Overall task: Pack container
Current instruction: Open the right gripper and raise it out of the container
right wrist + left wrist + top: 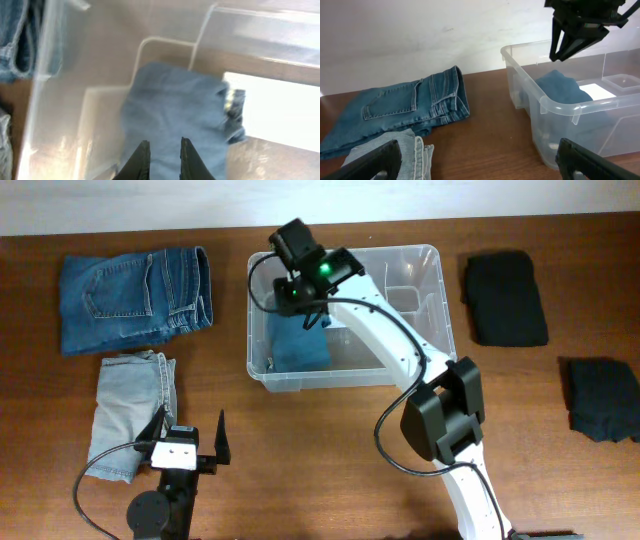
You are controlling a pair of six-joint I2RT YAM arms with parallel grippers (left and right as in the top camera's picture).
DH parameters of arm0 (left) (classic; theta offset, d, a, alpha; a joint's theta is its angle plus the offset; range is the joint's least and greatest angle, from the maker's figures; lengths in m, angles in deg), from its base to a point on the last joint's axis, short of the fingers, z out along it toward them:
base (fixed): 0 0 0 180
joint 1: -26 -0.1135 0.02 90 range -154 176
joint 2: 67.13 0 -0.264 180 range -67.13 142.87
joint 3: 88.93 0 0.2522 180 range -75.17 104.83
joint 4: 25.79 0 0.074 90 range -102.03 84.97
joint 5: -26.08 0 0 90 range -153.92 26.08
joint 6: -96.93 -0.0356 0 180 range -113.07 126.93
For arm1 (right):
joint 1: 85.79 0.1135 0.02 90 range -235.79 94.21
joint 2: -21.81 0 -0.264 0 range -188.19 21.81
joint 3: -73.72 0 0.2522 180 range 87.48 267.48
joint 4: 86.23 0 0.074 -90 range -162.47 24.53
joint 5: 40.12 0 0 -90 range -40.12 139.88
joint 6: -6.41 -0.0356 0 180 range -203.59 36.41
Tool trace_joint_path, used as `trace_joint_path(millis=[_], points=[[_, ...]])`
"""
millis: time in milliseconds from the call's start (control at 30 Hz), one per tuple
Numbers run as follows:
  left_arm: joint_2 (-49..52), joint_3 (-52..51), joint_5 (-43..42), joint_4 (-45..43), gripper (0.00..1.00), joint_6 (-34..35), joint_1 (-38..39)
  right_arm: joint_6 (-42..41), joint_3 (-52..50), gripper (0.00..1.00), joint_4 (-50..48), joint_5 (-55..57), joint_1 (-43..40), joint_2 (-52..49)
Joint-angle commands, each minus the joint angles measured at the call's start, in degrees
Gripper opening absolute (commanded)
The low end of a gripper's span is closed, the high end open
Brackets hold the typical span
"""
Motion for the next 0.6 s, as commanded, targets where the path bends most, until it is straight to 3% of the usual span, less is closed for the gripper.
trace_joint_path(millis=[0,567], points=[[-0.3,-0.2,0.4,0.3,0.99,-0.7,-0.4,0.5,-0.3,0.13,-1.6,1.6,-1.4,-1.4],[-0.3,-0.2,0.4,0.3,0.99,-0.7,-0.4,0.5,-0.8,0.04,-5.3,1.7,-2.4,-11.3]])
